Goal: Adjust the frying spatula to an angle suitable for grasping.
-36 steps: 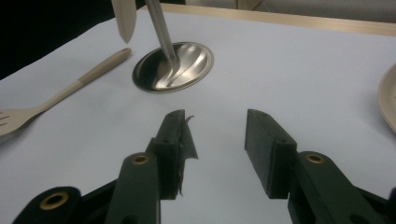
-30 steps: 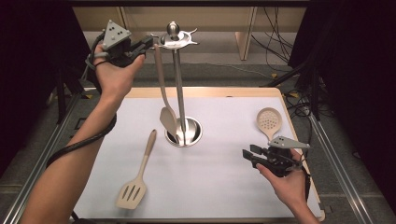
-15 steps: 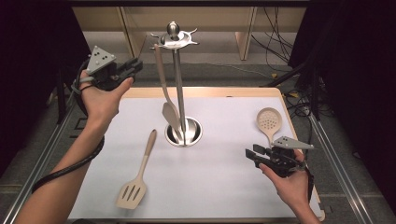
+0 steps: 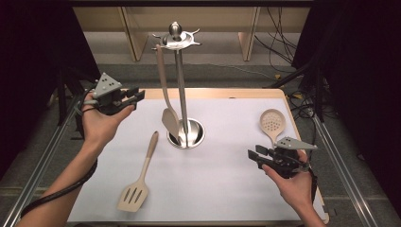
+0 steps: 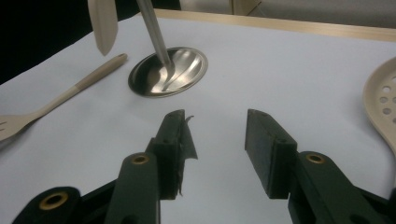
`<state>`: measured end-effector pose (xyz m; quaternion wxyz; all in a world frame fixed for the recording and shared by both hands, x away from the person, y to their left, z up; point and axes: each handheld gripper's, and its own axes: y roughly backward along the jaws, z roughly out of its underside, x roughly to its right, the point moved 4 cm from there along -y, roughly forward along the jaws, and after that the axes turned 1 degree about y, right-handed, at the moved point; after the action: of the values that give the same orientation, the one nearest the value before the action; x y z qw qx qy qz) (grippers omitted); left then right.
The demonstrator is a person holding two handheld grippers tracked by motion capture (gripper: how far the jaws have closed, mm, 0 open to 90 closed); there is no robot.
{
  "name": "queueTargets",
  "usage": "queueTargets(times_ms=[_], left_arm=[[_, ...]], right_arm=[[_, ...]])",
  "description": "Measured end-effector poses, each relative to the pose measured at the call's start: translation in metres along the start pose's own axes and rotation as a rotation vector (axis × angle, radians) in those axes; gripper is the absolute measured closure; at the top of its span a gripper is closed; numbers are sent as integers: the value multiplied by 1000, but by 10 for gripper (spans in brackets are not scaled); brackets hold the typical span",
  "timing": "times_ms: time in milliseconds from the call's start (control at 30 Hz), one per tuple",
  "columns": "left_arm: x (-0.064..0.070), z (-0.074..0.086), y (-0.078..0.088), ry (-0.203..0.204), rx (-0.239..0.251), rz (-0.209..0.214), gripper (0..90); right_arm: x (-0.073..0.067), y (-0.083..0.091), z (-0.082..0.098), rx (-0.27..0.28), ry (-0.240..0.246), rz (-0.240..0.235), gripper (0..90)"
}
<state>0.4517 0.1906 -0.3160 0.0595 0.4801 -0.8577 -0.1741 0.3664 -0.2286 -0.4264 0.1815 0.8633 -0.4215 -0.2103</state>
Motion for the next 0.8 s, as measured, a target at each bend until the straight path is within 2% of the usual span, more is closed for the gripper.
queueTargets(times_ms=[33,67,100,133,167,200,233,267,300,400,433,500,533,600,633,667,733,767,800], left_arm=[[0,5,-2,-12,-21,15,702],[2,16,-5,-13,-82,31,699],[2,16,-5,-13,-82,31,695],[3,27,-9,-11,-147,39,690],[3,27,-9,-11,-147,39,676],[1,32,-10,-40,-198,43,676],[1,42,-14,-48,-271,49,665],[1,42,-14,-48,-271,49,663],[2,47,-16,-55,-301,59,663],[7,65,-21,-27,-419,84,664],[10,72,-23,19,-449,81,662],[11,85,-25,26,-534,74,648],[11,90,-27,36,-556,62,647],[11,102,-30,49,-616,57,630],[12,112,-32,68,-677,57,627],[12,112,-32,68,-677,57,629],[13,123,-35,81,-724,59,628],[16,131,-37,97,-752,60,628],[16,134,-38,88,-784,72,628]], right_arm=[[2,1,0,-1,18,8,589],[1,2,0,-1,-4,11,589],[1,2,0,-1,-4,11,589],[4,4,0,4,28,20,589],[4,4,0,4,28,20,589],[4,4,0,9,39,25,589],[4,5,1,2,44,35,589],[2,6,1,-1,29,26,589],[2,6,1,-1,29,26,589],[2,7,1,5,40,38,588],[2,7,1,4,42,40,588],[0,7,1,2,35,33,587],[0,7,1,-3,26,33,587],[2,6,1,-3,40,40,584],[1,6,1,-5,33,30,584],[1,6,1,-5,33,30,584],[2,4,2,16,39,42,584],[3,5,2,0,47,46,583],[0,5,2,3,20,11,583]])
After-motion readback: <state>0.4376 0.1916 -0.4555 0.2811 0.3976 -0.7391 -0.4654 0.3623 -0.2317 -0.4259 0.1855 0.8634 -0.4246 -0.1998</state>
